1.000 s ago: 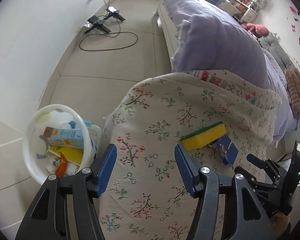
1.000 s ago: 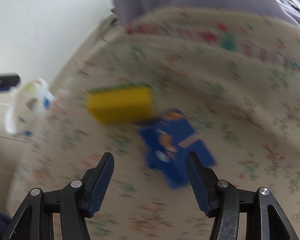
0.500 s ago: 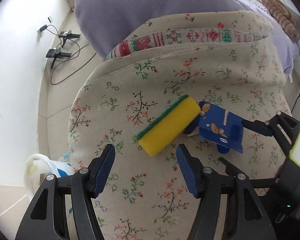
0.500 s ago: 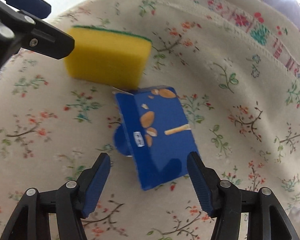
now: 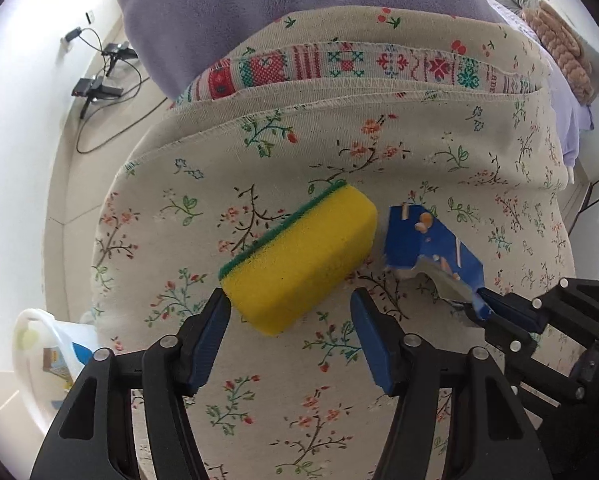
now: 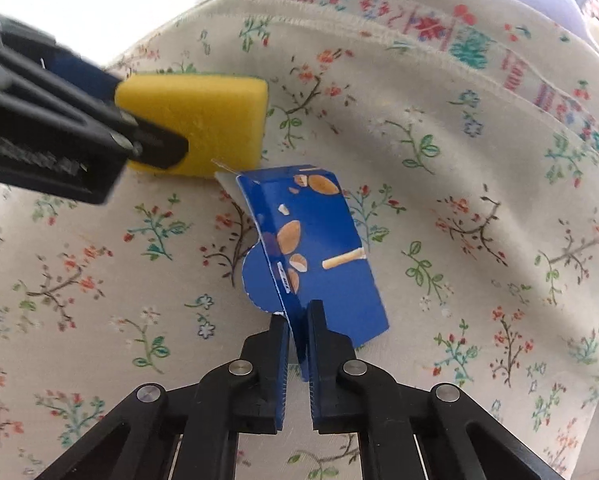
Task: Collect trash
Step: 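Grasp the yellow sponge with the left gripper while the right grasps the blue carton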
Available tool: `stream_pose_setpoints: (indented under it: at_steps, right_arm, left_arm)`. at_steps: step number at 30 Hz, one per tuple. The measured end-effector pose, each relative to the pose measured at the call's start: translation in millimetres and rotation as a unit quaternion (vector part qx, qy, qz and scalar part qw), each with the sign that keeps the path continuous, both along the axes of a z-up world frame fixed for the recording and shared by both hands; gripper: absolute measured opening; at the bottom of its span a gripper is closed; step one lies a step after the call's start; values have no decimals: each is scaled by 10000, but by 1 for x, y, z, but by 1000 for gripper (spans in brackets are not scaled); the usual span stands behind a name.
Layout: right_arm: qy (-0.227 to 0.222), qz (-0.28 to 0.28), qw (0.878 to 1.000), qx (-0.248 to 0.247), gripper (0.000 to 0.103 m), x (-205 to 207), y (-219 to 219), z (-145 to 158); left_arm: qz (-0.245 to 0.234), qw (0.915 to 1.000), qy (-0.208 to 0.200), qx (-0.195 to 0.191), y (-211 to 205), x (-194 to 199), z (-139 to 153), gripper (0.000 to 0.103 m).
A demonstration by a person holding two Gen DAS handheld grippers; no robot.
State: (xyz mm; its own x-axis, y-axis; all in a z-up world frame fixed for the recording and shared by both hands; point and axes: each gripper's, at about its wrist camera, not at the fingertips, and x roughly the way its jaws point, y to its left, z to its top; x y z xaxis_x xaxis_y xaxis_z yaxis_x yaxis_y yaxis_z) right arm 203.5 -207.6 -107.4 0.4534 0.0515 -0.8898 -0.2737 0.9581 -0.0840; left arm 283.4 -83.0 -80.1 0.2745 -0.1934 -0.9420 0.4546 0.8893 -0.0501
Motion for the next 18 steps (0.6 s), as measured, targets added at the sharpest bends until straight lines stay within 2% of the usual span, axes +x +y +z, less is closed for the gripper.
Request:
stream_pose_setpoints:
  at_steps: [2, 5, 6, 10, 13, 18]
  right_arm:
    - [30, -98, 9998, 171, 2, -4, -8, 6]
    - [43, -212, 9991, 361, 2, -11, -18, 10]
    - [58, -266, 9985, 484, 2, -14, -21, 14]
    - [56, -532, 9931, 1041, 1, -22, -37, 35]
    - [63, -672, 9888, 1328, 0, -24, -50, 45]
    - [-10, -768, 9876, 1369, 0, -28, -59, 52]
  left_arm:
    - [59, 10000, -5, -23, 1, 2, -1, 51]
    - [152, 9998, -17, -125, 3, 4, 0, 30]
    - [205, 9996, -5, -209, 6, 5, 1, 27]
    - [252, 9989, -84, -393, 9, 8, 6, 21]
    - [262, 9983, -119, -498, 6, -3, 13, 19]
    - [247, 9978, -285, -545, 8, -13, 25, 18]
